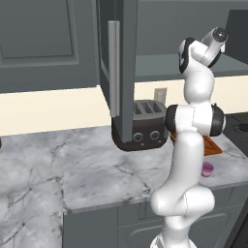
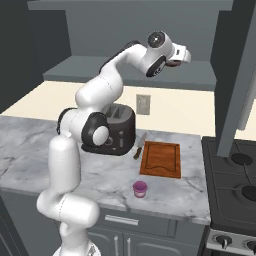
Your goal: Pick the bread, place it on the cutting board, pick the jam, place it on the counter, and close the cabinet.
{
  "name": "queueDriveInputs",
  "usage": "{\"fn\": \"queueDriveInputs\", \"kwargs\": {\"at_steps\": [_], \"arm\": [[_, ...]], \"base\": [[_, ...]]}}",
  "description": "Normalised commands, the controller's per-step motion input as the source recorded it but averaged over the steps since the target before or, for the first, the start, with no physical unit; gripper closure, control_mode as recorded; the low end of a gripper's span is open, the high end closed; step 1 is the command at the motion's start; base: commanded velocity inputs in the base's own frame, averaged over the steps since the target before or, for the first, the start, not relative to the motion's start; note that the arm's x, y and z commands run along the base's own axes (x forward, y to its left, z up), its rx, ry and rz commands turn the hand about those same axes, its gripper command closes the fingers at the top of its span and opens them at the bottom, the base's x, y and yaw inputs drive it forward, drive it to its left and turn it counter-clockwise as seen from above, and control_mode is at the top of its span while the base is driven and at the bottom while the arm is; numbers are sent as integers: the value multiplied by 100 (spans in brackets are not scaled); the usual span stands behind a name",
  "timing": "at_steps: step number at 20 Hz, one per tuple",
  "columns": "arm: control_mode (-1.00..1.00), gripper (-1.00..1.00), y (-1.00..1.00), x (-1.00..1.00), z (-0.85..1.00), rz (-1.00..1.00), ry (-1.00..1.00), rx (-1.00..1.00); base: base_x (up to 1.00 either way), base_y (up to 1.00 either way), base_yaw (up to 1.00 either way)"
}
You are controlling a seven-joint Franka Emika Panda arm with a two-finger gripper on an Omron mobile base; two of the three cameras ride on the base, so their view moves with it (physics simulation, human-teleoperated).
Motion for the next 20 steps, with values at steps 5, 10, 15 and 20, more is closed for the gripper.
{"fn": "queueDriveInputs", "kwargs": {"at_steps": [5, 10, 15, 20], "arm": [[-100, -100, -2, 23, -1, 0, 0, 0], [-100, -100, 0, 25, -2, 0, 0, 0], [-100, 100, 0, 15, -4, 0, 0, 0], [-100, 100, 0, -1, 0, 0, 0, 0]], "base": [[0, 0, 0], [0, 0, 0], [0, 0, 0], [0, 0, 0]]}}
